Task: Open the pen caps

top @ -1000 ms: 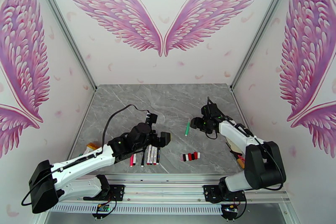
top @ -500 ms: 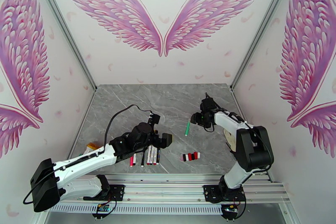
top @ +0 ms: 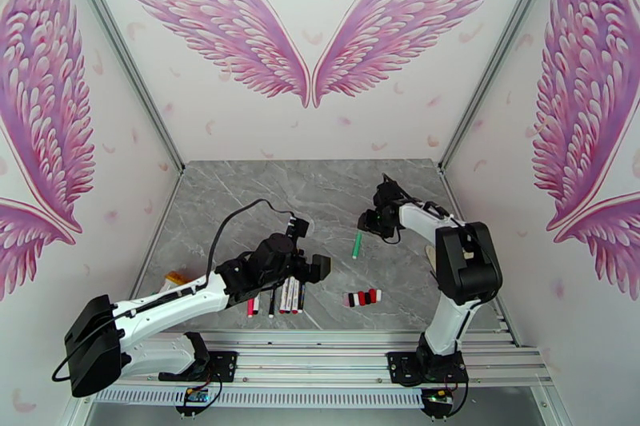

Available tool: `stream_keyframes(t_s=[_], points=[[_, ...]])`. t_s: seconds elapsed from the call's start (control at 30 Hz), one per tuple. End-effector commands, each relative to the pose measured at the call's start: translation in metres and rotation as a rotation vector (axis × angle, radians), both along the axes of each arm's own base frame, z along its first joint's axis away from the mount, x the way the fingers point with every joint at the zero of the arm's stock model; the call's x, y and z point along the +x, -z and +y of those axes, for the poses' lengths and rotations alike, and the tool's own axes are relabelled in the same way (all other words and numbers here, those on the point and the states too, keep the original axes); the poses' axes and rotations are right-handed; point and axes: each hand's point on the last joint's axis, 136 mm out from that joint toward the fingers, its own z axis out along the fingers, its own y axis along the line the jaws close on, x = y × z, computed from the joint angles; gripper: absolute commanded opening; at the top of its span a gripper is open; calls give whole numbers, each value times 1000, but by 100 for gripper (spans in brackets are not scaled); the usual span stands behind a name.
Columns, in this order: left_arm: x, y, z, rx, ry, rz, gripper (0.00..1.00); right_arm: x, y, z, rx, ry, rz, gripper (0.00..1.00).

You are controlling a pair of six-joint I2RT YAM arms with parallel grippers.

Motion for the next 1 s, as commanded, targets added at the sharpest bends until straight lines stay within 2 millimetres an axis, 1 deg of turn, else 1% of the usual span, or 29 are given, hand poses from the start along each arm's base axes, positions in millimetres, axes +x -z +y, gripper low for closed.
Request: stream_keyframes(t_s=[0.0, 0.2, 0.4, 0.57, 0.7, 0.97], points=[[0, 5, 0, 1, 4, 14, 99, 8, 4, 4, 1, 16, 18, 48], [3, 1, -2, -13, -5, -5, 99, 9, 19, 3, -41, 23, 43, 43], [4, 1, -3, -6, -15, 7, 99, 10, 26, 0, -81, 27, 49, 38], [3, 3, -1, -7, -27, 16, 99, 10, 34, 3, -85, 18, 63, 35], [0, 1, -2, 0, -18, 18, 99, 11, 34, 2, -101, 13, 62, 32], [-3, 3, 0, 7, -19, 18, 99, 14, 36, 3, -122, 6, 67, 29]])
